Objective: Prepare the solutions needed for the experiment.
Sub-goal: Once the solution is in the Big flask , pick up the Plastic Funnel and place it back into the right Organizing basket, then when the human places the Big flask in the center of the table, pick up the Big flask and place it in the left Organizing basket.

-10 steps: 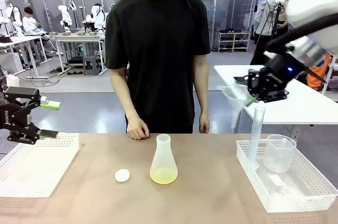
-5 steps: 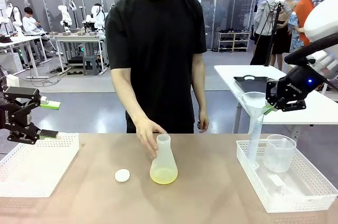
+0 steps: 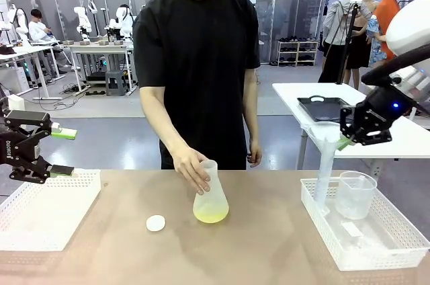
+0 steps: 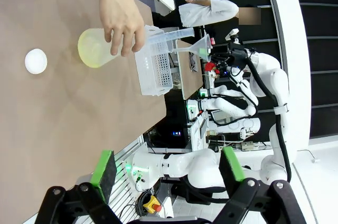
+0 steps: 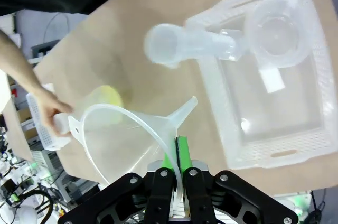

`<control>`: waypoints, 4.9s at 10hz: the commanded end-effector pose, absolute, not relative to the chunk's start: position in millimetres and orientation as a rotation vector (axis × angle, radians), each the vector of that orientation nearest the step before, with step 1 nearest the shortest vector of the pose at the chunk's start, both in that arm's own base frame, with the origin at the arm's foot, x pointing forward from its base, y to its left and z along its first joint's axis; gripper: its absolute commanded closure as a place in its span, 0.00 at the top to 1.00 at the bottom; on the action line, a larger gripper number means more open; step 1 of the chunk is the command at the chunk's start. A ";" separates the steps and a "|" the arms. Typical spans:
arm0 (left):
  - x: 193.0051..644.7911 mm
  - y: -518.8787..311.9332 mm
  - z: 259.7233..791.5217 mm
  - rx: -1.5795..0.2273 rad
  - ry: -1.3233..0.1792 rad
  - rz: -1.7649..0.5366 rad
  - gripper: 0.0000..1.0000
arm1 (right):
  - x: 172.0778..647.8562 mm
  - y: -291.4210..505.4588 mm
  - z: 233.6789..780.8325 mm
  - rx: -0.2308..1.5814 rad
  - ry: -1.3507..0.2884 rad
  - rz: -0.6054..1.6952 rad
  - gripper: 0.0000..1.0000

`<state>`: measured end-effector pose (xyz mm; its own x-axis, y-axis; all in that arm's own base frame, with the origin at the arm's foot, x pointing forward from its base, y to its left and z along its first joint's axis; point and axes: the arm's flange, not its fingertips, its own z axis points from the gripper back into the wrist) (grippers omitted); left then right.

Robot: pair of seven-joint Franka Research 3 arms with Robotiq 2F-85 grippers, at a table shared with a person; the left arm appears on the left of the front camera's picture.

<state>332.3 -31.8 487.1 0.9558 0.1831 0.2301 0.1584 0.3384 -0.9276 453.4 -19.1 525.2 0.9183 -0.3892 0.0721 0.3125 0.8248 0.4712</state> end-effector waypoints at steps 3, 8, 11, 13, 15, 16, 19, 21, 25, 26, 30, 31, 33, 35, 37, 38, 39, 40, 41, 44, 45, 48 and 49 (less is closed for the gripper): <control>334.3 -33.7 488.3 -1.254 -0.323 0.014 1.00 | 421.4 -85.9 505.1 0.198 -0.012 -0.464 0.03; 334.3 -33.7 488.3 -1.254 -0.323 0.014 1.00 | 424.1 -66.2 470.1 0.030 0.112 -0.545 0.03; 334.3 -33.7 488.3 -1.254 -0.323 0.014 1.00 | 438.9 -37.5 445.3 -0.061 0.142 -0.618 0.03; 334.3 -33.7 488.3 -1.254 -0.323 0.014 1.00 | 444.9 -26.7 430.8 -0.139 0.159 -0.677 0.03; 334.3 -33.7 488.3 -1.254 -0.323 0.014 1.00 | 452.8 -14.8 416.0 -0.134 0.149 -0.734 0.03; 334.3 -33.7 488.3 -1.254 -0.323 0.014 1.00 | 457.8 -10.8 408.3 -0.145 0.145 -0.761 0.03; 334.3 -33.7 488.3 -1.254 -0.323 0.014 1.00 | 461.4 -6.5 395.6 -0.177 0.128 -0.798 0.03; 334.3 -33.7 488.3 -1.254 -0.323 0.014 1.00 | 461.1 -5.9 394.3 -0.167 0.101 -0.810 0.22; 334.3 -33.7 488.3 -1.254 -0.323 0.014 1.00 | 461.3 -8.3 394.0 -0.124 0.065 -0.837 0.58; 334.3 -33.7 488.3 -1.254 -0.323 0.014 1.00 | 461.6 -7.8 395.6 -0.115 0.039 -0.845 0.58; 334.3 -33.7 488.3 -1.254 -0.323 0.014 1.00 | 466.1 -11.2 398.9 -0.117 0.085 -0.800 0.58; 334.3 -33.7 488.3 -1.254 -0.323 0.014 1.00 | 466.1 -11.2 398.9 -0.117 0.085 -0.800 0.58; 334.3 -33.7 488.3 -1.254 -0.323 0.014 1.00 | 466.1 -11.2 398.9 -0.117 0.085 -0.800 0.58; 334.3 -33.7 488.3 -1.254 -0.323 0.014 1.00 | 466.1 -11.2 398.9 -0.117 0.085 -0.800 0.58; 334.3 -33.7 488.3 -1.254 -0.323 0.014 1.00 | 466.1 -11.2 398.9 -0.117 0.085 -0.800 0.58; 334.3 -33.7 488.3 -1.254 -0.323 0.014 1.00 | 466.1 -11.2 398.9 -0.117 0.085 -0.800 0.58; 334.3 -33.7 488.3 -1.254 -0.323 0.014 1.00 | 466.1 -11.2 398.9 -0.117 0.085 -0.800 0.58; 334.3 -33.7 488.3 -1.254 -0.323 0.014 1.00 | 466.1 -11.0 398.9 -0.114 0.085 -0.800 0.56; 334.3 -33.7 488.3 -1.254 -0.323 0.014 1.00 | 450.6 -1.7 423.5 -0.071 -0.007 -0.784 0.58; 334.3 -33.7 488.3 -1.254 -0.323 0.014 1.00 | 413.8 -1.5 491.8 0.080 -0.157 -0.754 0.58; 334.3 -33.7 488.3 -1.254 -0.323 0.014 1.00 | 400.5 -5.9 511.0 0.156 -0.124 -0.728 0.58; 334.3 -33.7 488.3 -1.254 -0.323 0.014 1.00 | 378.5 -9.9 549.4 0.501 -0.018 -0.591 0.58; 334.3 -33.7 488.3 -1.254 -0.323 0.014 1.00 | 374.9 -8.7 552.8 0.644 0.071 -0.560 0.58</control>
